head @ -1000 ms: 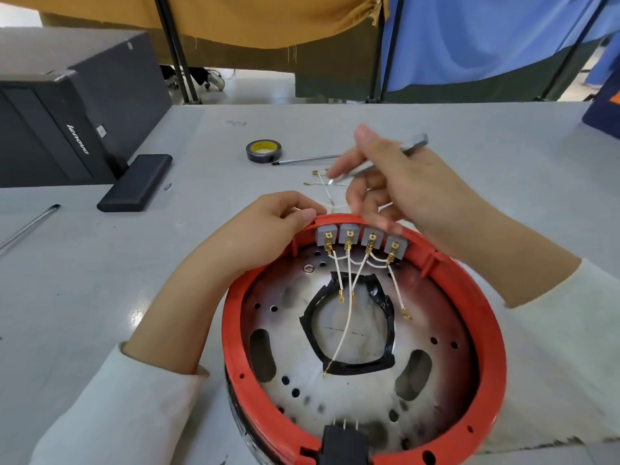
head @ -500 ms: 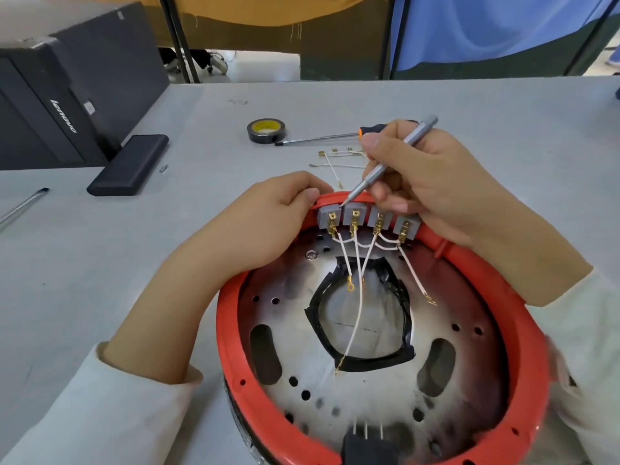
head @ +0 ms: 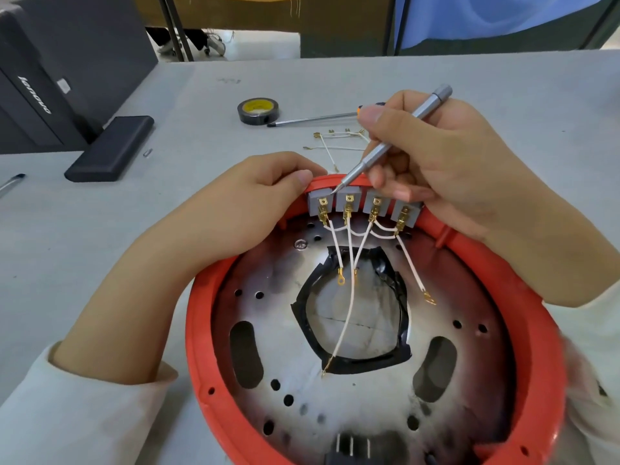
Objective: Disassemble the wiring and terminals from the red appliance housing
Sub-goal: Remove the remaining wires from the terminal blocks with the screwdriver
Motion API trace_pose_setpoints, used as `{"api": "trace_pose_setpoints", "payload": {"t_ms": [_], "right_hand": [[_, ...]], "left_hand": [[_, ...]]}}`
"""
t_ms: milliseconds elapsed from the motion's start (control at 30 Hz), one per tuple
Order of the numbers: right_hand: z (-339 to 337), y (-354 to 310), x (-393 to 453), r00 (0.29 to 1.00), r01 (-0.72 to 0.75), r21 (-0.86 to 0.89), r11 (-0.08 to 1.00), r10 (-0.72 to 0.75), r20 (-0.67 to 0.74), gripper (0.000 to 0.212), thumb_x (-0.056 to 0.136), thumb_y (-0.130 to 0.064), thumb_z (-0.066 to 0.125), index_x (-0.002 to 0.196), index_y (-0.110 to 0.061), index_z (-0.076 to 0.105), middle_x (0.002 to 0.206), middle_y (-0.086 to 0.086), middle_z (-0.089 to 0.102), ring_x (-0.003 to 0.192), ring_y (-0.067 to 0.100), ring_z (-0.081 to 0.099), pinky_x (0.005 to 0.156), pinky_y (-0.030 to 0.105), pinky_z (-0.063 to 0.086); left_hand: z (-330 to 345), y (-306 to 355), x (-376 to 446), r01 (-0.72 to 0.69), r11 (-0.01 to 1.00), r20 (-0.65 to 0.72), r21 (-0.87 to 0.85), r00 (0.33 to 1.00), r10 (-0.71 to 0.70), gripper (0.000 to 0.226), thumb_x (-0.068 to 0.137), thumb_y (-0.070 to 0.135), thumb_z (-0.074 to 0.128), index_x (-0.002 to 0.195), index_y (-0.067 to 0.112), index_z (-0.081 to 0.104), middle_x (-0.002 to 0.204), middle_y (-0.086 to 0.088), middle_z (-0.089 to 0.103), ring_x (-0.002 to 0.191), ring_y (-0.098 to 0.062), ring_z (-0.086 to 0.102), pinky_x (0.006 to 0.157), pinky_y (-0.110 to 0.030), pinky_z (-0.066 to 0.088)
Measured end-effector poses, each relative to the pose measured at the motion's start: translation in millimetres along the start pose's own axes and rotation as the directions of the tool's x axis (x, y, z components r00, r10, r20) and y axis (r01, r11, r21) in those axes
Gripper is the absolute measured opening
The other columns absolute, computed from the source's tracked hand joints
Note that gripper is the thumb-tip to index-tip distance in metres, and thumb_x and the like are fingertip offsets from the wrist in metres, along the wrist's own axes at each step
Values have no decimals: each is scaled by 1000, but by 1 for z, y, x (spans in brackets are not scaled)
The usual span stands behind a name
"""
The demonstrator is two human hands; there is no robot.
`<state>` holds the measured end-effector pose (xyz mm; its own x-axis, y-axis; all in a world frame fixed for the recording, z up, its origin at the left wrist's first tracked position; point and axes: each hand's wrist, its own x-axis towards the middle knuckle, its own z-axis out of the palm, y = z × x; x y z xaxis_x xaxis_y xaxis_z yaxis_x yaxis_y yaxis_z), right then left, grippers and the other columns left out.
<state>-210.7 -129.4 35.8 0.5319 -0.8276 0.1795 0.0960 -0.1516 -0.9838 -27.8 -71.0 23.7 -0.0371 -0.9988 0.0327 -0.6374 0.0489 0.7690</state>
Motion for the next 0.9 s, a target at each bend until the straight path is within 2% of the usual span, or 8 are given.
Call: {"api": "trace_pose_setpoints", "payload": {"t_ms": [133, 267, 333, 433, 533, 733, 833, 900], "right_hand": [[0, -1, -1, 1000, 8, 10, 1000, -8, -7, 26, 95, -24, 56, 73, -13, 48, 50, 4, 57, 33, 13, 39, 32, 16, 25], [0, -4, -2, 1000, 8, -15, 1000, -8, -20, 28, 95, -25, 54, 71, -12, 48, 49, 4, 56, 33, 13, 39, 32, 16, 23], [-4, -11, -5, 1000, 6, -50, 999, -7, -19, 29, 95, -26, 54, 70, -12, 49, 49, 4, 57, 34, 13, 40, 33, 16, 24], [-13, -18, -9, 1000, -18, -88, 996, 19, 7, 31, 95, -28, 54, 69, -12, 50, 50, 3, 56, 35, 13, 39, 33, 17, 23], [-14, -14, -8, 997, -75, -96, 993, 74, -14, 32, 95, -27, 53, 68, -12, 49, 48, 3, 55, 33, 11, 38, 32, 14, 23], [-7, -7, -2, 998, -67, -65, 996, 67, 4, 33, 97, -27, 51, 67, -11, 48, 46, 2, 54, 32, 10, 37, 31, 12, 22], [0, -7, -1, 998, -25, -23, 999, 26, 53, 33, 96, -26, 50, 67, -12, 48, 45, 2, 53, 31, 11, 35, 31, 12, 21], [3, -7, -1, 998, 6, 20, 1000, -7, 66, 33, 97, -25, 50, 67, -12, 48, 44, 1, 53, 30, 12, 34, 32, 13, 20]], "left_hand": [[0, -4, 1, -6, 1000, 4, -15, 1000, 6, 24, 99, 29, 43, 111, 35, 63, 104, 20, 67, 99, 1, 60, 87, -16, 45], [1, -5, 1, 11, 990, 109, -139, 994, 4, 34, 97, 25, 47, 131, 31, 50, 123, 18, 61, 112, 3, 57, 104, -27, 40], [-1, -4, 1, -4, 997, 129, -71, 992, 13, 32, 98, 23, 47, 129, 31, 54, 120, 18, 62, 109, 4, 57, 102, -24, 42], [-3, -2, -1, 28, 999, 77, -21, 997, -27, 29, 98, 24, 46, 123, 35, 57, 115, 21, 63, 101, 7, 58, 89, -10, 44], [-2, -2, -5, 82, 993, 35, 81, 996, -85, 30, 99, 30, 42, 126, 38, 53, 119, 20, 60, 108, -5, 57, 99, -25, 42], [-11, 1, -8, 121, 967, 51, 226, 989, -136, 33, 88, 56, 44, 121, 51, 48, 111, 28, 58, 92, -1, 61, 77, -11, 38], [-8, 7, -1, 20, 963, 42, 269, 999, -32, 41, 87, 55, 45, 126, 44, 48, 124, 25, 52, 108, 2, 52, 83, -15, 37], [-4, 14, 4, -51, 972, 85, 230, 996, 32, 33, 90, 48, 45, 122, 41, 53, 115, 24, 58, 100, 9, 54, 83, -12, 38]]}}
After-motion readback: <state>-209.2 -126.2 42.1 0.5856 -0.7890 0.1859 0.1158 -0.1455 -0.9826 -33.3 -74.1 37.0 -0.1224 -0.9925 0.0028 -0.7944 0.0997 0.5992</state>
